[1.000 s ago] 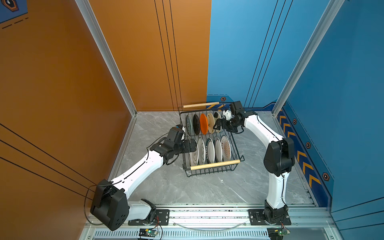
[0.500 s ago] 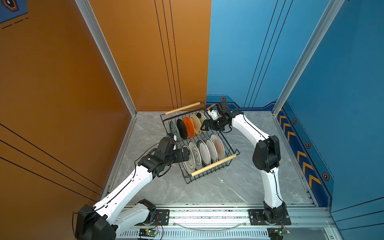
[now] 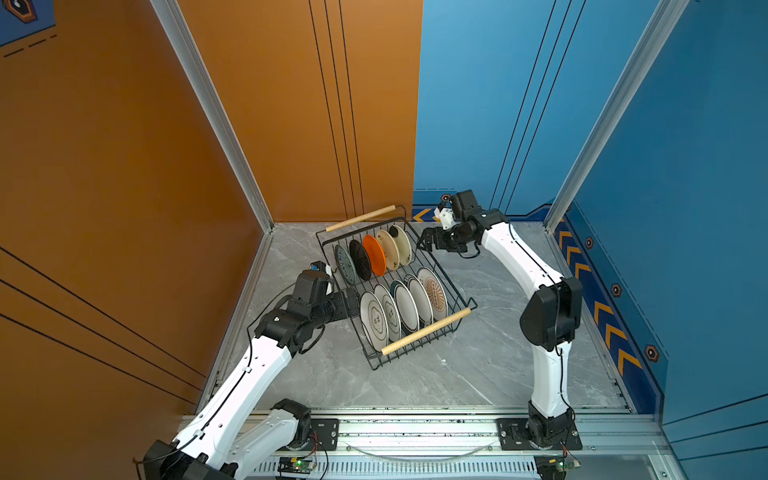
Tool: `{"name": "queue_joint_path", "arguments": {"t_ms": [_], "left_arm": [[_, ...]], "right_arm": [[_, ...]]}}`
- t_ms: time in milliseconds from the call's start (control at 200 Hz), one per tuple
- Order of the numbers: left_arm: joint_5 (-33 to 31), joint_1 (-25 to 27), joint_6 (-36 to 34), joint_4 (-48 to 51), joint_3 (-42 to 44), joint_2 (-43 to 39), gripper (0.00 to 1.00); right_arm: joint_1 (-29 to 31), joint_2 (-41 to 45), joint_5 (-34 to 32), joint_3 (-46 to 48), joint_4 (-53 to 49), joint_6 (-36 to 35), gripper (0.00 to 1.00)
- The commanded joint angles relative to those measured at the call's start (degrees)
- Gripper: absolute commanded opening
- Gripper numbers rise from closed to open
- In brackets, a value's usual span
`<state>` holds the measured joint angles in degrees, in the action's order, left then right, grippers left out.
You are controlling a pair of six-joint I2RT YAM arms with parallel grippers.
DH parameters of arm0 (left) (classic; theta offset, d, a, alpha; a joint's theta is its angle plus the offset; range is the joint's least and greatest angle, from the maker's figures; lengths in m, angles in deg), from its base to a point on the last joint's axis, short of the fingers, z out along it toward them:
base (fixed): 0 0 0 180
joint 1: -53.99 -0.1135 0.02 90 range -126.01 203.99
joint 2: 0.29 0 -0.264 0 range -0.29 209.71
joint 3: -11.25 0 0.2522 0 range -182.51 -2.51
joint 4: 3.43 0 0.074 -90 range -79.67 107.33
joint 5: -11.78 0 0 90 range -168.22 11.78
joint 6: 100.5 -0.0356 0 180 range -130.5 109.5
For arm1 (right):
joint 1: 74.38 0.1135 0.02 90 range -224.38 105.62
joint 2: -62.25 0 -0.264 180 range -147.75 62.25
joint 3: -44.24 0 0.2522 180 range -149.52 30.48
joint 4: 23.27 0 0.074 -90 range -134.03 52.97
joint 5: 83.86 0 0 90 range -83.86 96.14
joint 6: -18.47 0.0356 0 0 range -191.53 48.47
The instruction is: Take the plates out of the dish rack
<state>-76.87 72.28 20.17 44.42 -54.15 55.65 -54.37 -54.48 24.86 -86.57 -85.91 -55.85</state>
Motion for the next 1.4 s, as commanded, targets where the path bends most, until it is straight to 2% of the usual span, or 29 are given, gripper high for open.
{"name": "queue_joint_path", "arguments": {"t_ms": [0, 170, 416, 561, 721, 906, 1106, 1392], "left_arm": [[-0.2, -2.3, -3.7, 3.1, -3.1, -0.1, 0.98], [-2.2, -5.0, -7.3, 4.3, -6.4, 1.9, 0.98], [-2.0, -6.2, -9.8, 3.9, -10.4, 8.0, 0.98], [-1.7, -6.3, -10.0, 2.9, -11.5, 9.8, 0.98], [-1.3, -6.2, -10.1, 1.8, -11.4, 9.4, 0.98], [-1.0, -5.8, -9.6, 0.5, -9.5, 8.8, 0.98], [1.7, -5.3, -6.9, -3.6, -5.3, 7.5, 0.98], [1.5, -3.3, -6.0, -6.3, -2.5, 7.0, 0.98]], "right_arm": [[-2.2, 6.8, -4.8, 3.3, -1.4, 1.7, 1.0], [-3.2, 21.0, -12.3, 17.2, -0.9, 2.8, 1.0], [-2.6, 45.9, -15.3, 40.4, 0.2, 7.5, 1.0], [-0.9, 55.7, -15.9, 47.2, -3.6, 10.9, 1.0], [4.7, 63.3, -17.4, 52.6, -5.5, 17.0, 0.98], [10.4, 66.6, -19.7, 56.6, -5.7, 23.4, 0.94], [15.4, 63.6, -21.0, 57.0, -1.7, 27.0, 0.9], [19.0, 58.7, -21.1, 57.5, 4.1, 32.2, 0.82]]}}
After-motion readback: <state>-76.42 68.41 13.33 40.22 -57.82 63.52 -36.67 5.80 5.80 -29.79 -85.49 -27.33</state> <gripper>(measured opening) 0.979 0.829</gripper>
